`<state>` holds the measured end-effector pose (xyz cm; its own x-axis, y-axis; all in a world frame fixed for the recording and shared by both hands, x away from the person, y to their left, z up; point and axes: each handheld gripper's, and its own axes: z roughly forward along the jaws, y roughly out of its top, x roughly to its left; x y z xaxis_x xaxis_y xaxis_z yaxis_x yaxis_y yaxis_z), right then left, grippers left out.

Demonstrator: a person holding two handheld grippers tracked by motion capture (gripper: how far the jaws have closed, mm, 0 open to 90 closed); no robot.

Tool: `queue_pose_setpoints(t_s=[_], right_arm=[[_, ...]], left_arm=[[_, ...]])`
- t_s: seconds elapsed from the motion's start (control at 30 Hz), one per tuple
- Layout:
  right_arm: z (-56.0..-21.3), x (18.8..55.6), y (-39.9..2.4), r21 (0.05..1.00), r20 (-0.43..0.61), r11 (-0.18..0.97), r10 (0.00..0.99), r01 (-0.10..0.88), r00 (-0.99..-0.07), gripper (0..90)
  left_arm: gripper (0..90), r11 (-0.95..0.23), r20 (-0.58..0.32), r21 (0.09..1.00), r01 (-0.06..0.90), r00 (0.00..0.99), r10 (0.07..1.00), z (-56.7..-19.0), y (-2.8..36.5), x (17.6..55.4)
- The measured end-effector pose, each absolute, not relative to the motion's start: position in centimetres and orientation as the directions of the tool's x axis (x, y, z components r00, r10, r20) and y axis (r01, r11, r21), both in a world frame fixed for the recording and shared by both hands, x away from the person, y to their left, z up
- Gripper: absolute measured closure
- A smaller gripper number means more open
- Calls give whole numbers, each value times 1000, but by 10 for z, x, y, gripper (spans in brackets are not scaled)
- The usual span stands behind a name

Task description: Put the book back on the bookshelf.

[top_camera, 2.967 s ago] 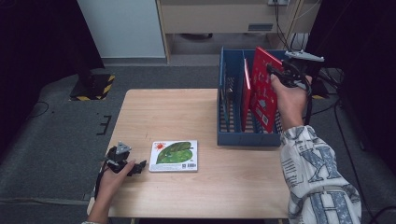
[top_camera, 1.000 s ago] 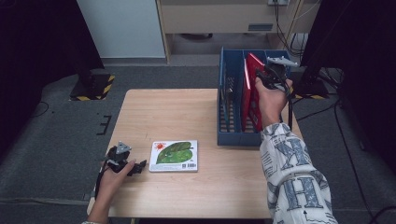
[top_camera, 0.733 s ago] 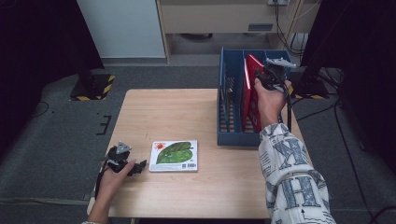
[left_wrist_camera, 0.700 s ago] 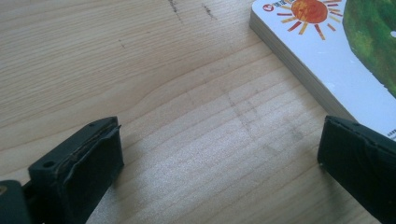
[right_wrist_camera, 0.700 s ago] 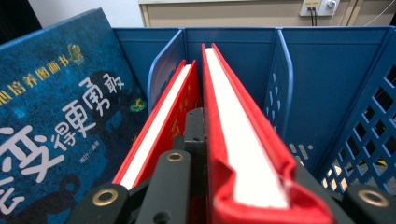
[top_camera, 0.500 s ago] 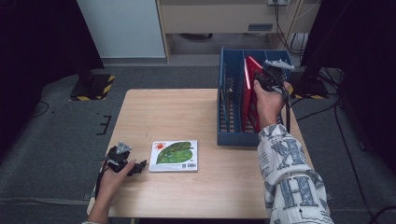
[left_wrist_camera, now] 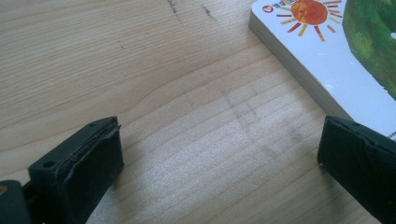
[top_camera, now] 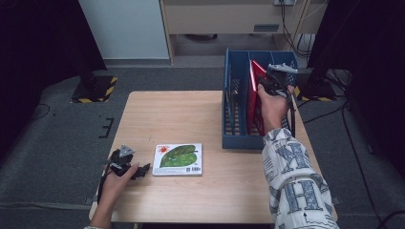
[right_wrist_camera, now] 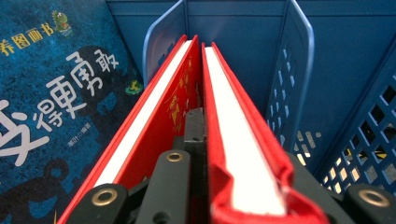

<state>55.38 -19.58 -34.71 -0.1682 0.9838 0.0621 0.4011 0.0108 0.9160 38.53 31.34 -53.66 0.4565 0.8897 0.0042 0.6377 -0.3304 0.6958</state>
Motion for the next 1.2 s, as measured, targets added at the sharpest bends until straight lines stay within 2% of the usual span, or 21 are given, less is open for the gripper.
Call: queue_pose_setpoints(t_s=[1.2], right_arm=[[-346,545,-200,905,55,27,982,424,-180,780]], left_arm=[[0,-331,4,696,637,457,889,-537,313,385]])
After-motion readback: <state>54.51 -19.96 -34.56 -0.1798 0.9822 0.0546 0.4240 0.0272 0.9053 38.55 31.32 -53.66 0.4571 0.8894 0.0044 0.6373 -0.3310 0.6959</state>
